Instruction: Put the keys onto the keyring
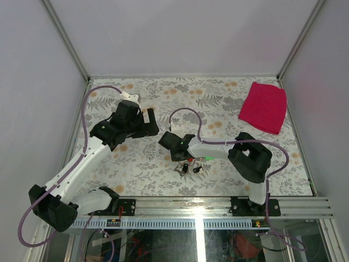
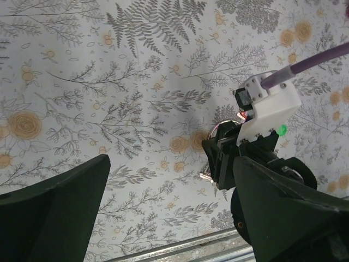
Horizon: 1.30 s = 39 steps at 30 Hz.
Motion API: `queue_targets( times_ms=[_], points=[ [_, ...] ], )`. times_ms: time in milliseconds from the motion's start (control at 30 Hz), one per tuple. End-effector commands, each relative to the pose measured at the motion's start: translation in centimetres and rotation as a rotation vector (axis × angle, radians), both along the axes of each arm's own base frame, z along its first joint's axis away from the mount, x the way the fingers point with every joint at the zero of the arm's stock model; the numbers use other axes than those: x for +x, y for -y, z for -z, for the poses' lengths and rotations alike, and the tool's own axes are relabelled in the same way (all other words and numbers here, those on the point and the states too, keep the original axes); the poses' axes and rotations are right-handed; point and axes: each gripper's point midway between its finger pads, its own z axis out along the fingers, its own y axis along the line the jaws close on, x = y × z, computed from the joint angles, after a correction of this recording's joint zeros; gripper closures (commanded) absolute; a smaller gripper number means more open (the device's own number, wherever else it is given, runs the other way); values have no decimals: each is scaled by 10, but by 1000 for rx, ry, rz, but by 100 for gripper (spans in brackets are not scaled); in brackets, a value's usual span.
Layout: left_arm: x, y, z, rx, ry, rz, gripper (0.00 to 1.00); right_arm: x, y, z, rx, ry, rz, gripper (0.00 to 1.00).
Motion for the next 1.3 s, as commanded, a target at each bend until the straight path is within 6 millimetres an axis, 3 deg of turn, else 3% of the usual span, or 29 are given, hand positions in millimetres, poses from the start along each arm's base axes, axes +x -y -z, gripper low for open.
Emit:
queue_targets(
  times_ms=[0, 100, 200, 333, 500, 700, 833, 1067, 1200, 1267],
  points=[
    [8, -17, -17, -16, 89, -106, 0, -11, 38, 30, -256, -17, -27, 74],
    [8, -28, -22, -21, 116, -157, 0, -16, 39, 38, -285, -38, -46, 77],
    [6, -34, -26, -30, 137, -191, 0, -21, 36, 44, -272, -61, -59, 87],
    [5, -37, -28, -41, 150, -197, 0, -23, 29, 39, -201, -59, -61, 97],
    [2, -26, -19, -92, 155, -146, 0, -19, 7, 14, 4, -26, -63, 100],
    [-5, 0, 1, -236, 167, -56, 0, -15, -19, -35, 311, 18, -95, 100],
    [-8, 19, 15, -320, 128, -5, 0, -15, -20, -55, 404, 57, -110, 100],
    [-7, 47, 45, -448, 40, 45, 3, -25, -16, -66, 518, 114, -158, 100],
    [-4, 56, 64, -470, -15, 45, 7, -23, -3, -65, 484, 140, -128, 100],
    [-3, 56, 70, -464, -25, 40, 7, -17, 13, -63, 420, 160, -58, 98]
  ],
)
